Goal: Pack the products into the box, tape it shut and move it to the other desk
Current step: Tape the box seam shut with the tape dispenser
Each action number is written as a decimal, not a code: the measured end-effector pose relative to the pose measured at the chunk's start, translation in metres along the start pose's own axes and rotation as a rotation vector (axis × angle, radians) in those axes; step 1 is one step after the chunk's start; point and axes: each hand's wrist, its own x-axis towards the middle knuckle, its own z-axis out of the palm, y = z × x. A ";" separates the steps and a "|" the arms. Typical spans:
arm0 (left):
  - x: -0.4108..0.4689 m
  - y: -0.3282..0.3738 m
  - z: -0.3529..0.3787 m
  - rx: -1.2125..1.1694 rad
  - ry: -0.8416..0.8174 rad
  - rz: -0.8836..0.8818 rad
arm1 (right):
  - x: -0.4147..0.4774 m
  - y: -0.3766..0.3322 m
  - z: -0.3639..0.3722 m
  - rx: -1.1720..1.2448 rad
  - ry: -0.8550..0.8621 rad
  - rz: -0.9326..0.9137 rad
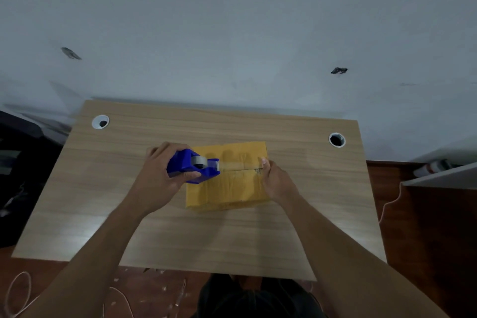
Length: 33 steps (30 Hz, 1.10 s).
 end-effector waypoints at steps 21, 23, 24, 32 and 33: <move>-0.031 -0.073 -0.041 -0.039 0.051 -0.167 | -0.009 -0.010 -0.002 -0.023 0.009 0.040; -0.032 -0.080 -0.041 -0.056 0.058 -0.172 | -0.010 -0.010 -0.003 -0.027 0.010 0.053; -0.033 -0.084 -0.041 -0.064 0.060 -0.170 | -0.009 -0.011 -0.003 -0.035 0.009 0.061; -0.029 -0.100 -0.032 -0.080 0.059 -0.142 | -0.011 -0.015 -0.003 -0.096 0.021 0.065; -0.028 -0.102 -0.032 -0.082 0.055 -0.144 | -0.011 -0.016 -0.003 -0.103 0.025 0.067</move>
